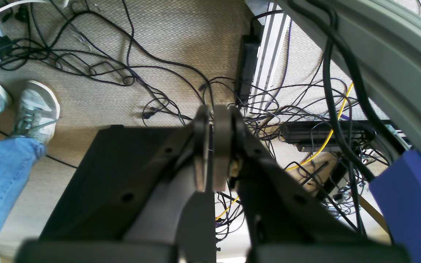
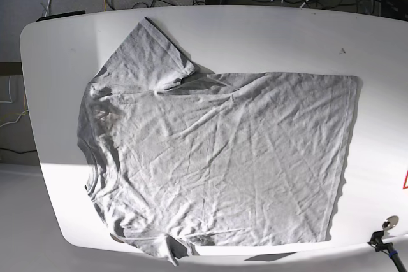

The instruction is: Fold the T-shirt properly

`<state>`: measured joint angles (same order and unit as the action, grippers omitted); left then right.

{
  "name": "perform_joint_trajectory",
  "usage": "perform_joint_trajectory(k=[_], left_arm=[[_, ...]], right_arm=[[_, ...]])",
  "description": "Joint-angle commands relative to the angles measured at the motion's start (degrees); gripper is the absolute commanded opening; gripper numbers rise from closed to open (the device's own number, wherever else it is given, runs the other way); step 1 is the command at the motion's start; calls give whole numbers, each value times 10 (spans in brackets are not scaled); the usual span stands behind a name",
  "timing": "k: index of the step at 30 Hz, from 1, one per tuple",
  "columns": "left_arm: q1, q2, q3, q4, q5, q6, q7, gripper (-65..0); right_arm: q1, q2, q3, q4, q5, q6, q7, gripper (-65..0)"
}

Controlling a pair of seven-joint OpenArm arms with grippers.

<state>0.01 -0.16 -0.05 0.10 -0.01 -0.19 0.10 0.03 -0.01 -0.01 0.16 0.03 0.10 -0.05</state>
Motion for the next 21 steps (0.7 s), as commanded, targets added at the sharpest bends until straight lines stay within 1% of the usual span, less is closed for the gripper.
perform_joint_trajectory(k=[1, 13, 21], left_arm=[[3, -2, 5, 0, 6, 4, -3, -650], [6, -3, 9, 1, 13, 4, -14, -650], [12, -4, 15, -1, 16, 5, -22, -650]], right_arm=[[1, 0, 1, 4, 1, 2, 1, -649], [1, 0, 1, 5, 2, -10, -5, -650], [-4, 7, -9, 8, 4, -28, -9, -649]])
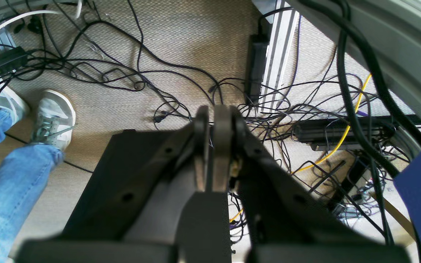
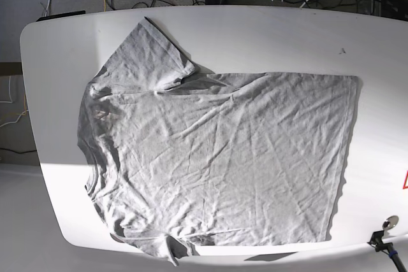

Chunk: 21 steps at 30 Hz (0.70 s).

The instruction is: Fold the T-shirt properly

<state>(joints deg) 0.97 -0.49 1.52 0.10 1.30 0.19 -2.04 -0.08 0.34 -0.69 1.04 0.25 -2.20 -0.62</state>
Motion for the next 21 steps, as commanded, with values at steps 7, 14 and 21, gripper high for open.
perform_joint_trajectory(k=[7, 14, 21], left_arm=[[6, -1, -2, 2, 3, 2, -2, -650], [13, -1, -4, 12, 5, -1, 10, -646], [14, -3, -3, 11, 2, 0, 1, -648]], right_arm=[[-9, 12, -17, 6, 19, -8, -8, -649], [-10, 10, -17, 13, 23, -9, -3, -645], [-12, 11, -16, 17, 23, -7, -2, -644]])
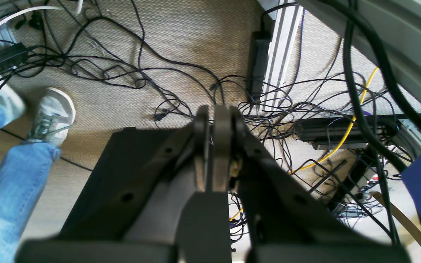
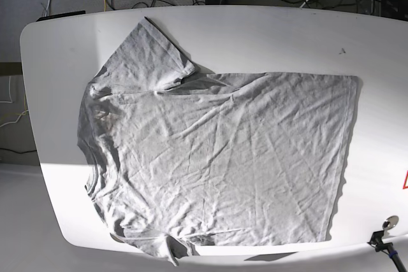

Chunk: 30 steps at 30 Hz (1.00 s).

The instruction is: Fold the T-shirt properly

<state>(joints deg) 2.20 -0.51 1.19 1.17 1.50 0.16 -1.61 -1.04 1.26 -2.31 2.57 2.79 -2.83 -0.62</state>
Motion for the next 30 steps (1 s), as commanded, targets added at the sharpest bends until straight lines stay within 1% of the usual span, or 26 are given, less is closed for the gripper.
perform_joint_trajectory(k=[1, 15, 18, 19, 30], left_arm=[[3, -2, 0, 1, 3, 0, -6, -647], [2, -4, 1, 2, 1, -2, -5, -650], [1, -5, 0, 2, 2, 0, -6, -649], [4, -4, -4, 8, -1, 0, -5, -647], [3, -9, -3, 6, 1, 0, -3, -647]], right_arm=[[-2, 2, -1, 2, -2, 0, -1, -645], [-13, 2, 3, 5, -2, 1, -1, -645], [-14, 2, 1, 3, 0, 3, 0, -645], [-9, -2, 1, 5, -1, 10, 3, -645], [-9, 0, 0, 7, 0, 11, -1, -645]])
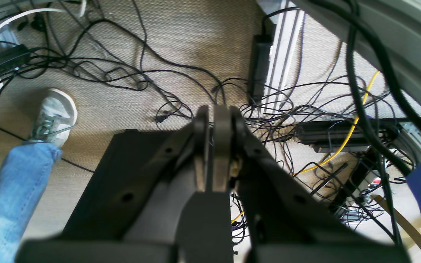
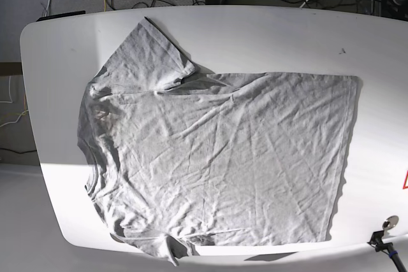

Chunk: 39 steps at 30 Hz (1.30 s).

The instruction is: Fold the T-shirt properly

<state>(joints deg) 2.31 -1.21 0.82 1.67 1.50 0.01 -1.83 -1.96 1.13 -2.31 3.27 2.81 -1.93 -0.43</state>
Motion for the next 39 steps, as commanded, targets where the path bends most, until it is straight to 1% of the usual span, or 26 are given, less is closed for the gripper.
perform_joint_trajectory(k=[1, 7, 12, 17, 19, 35, 39], left_arm=[[2, -3, 1, 0, -1, 2, -2, -648], [3, -5, 1, 0, -1, 0, -1, -646], [2, -5, 1, 0, 1, 1, -2, -647], [1, -5, 1, 3, 2, 0, -2, -649], [4, -4, 1, 6, -7, -1, 0, -650], [5, -6, -1, 4, 0, -2, -10, -650], [23, -8, -1, 13, 7, -3, -18, -649]], right_arm=[[0, 1, -1, -2, 0, 2, -2, -645], [0, 2, -1, -2, 0, 5, -3, -645], [0, 2, -3, -3, 3, 15, -3, -645], [-1, 3, -3, -1, -1, 15, -3, -644], [2, 3, -3, -1, -4, 20, 4, -646], [5, 4, -3, -3, -5, 18, 14, -647], [1, 7, -3, -2, -5, 21, 16, -648]])
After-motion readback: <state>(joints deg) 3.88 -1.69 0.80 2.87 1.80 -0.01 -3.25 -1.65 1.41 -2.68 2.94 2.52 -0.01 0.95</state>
